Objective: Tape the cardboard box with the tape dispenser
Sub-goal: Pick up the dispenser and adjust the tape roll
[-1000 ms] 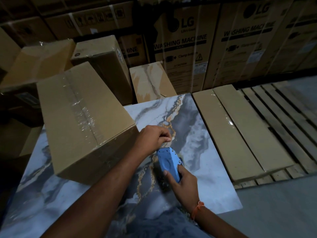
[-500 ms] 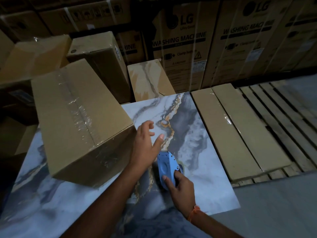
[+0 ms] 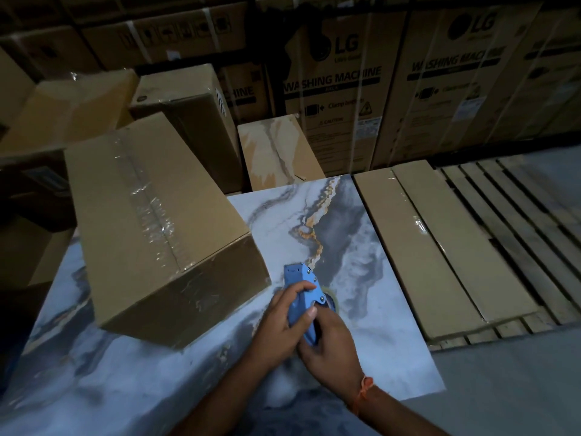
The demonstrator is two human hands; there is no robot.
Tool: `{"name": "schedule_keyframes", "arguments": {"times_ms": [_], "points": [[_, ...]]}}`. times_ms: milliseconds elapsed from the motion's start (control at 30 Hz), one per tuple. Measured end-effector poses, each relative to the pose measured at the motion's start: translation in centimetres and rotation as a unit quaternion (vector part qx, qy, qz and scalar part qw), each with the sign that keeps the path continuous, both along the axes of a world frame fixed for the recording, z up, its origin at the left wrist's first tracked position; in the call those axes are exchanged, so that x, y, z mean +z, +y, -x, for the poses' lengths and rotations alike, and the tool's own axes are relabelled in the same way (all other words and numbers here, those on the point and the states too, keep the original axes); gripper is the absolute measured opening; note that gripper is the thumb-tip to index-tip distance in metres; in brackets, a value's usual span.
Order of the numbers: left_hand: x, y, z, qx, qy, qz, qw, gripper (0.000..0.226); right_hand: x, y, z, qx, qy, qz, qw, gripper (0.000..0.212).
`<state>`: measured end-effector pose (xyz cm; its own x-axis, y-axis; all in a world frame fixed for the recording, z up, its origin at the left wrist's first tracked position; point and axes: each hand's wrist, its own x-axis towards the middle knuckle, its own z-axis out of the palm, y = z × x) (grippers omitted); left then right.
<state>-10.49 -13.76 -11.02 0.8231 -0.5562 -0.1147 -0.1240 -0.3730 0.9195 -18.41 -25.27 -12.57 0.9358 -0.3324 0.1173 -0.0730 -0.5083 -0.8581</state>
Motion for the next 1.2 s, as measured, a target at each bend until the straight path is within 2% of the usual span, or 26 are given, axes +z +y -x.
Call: {"name": "schedule_keyframes", "arguments": {"times_ms": [133, 333, 400, 467, 533, 567, 600, 667, 700, 867, 967, 1100, 1200], "points": [[0.0, 0.6, -1.1, 0.022, 0.008, 0.008, 1.0, 0.051, 1.4, -0.9, 0.0, 0.109, -0.018, 0.005, 0.994, 0.054], [0.7, 2.1, -2.5, -0.024, 0.02, 0.023, 0.999, 0.032, 3.9, -3.2, -0.5, 0.242, -0.007, 0.01, 0.97, 0.065], [1.0, 2.6, -2.6, -0.033, 0.022, 0.024, 0.999, 0.026, 4.7, -3.8, -0.3, 0.172, -0.022, -0.008, 0.985, 0.057], [1.2, 3.0, -2.5, -0.035, 0.021, 0.033, 0.999, 0.024, 5.0, -4.8, -0.6, 0.022, -0.057, -0.042, 0.997, 0.036], [1.2, 3.3, -2.4, -0.038, 0.03, 0.054, 0.997, 0.024, 5.1, -6.3, -1.5, -0.087, -0.02, -0.085, 0.992, 0.019], [1.2, 3.4, -2.4, -0.042, 0.035, 0.064, 0.996, 0.023, 5.2, -7.0, -2.0, -0.097, 0.018, -0.127, 0.987, 0.013], [1.2, 3.4, -2.3, -0.047, 0.04, 0.074, 0.995, 0.022, 5.4, -7.6, -2.4, -0.081, 0.063, -0.171, 0.98, 0.016], [1.5, 3.4, -2.1, -0.054, 0.051, 0.093, 0.993, 0.019, 5.7, -8.3, -3.0, -0.029, 0.128, -0.232, 0.964, 0.044], [1.7, 3.3, -2.0, -0.054, 0.056, 0.104, 0.992, 0.018, 5.8, -8.3, -3.2, -0.001, 0.15, -0.249, 0.957, 0.048], [1.9, 3.1, -1.7, -0.052, 0.074, 0.148, 0.985, 0.015, 5.0, -6.5, -3.5, 0.141, 0.181, -0.338, 0.913, 0.037], [2.0, 3.2, -1.7, -0.055, 0.071, 0.152, 0.984, 0.012, 4.5, -5.7, -3.7, 0.147, 0.174, -0.394, 0.89, 0.04], [2.7, 3.6, -2.0, -0.054, 0.072, 0.154, 0.984, 0.01, 4.5, -6.0, -4.2, 0.115, 0.2, -0.448, 0.864, 0.058], [3.1, 3.7, -2.1, -0.055, 0.068, 0.157, 0.984, 0.011, 4.5, -6.3, -4.6, 0.109, 0.198, -0.48, 0.848, 0.058]]}}
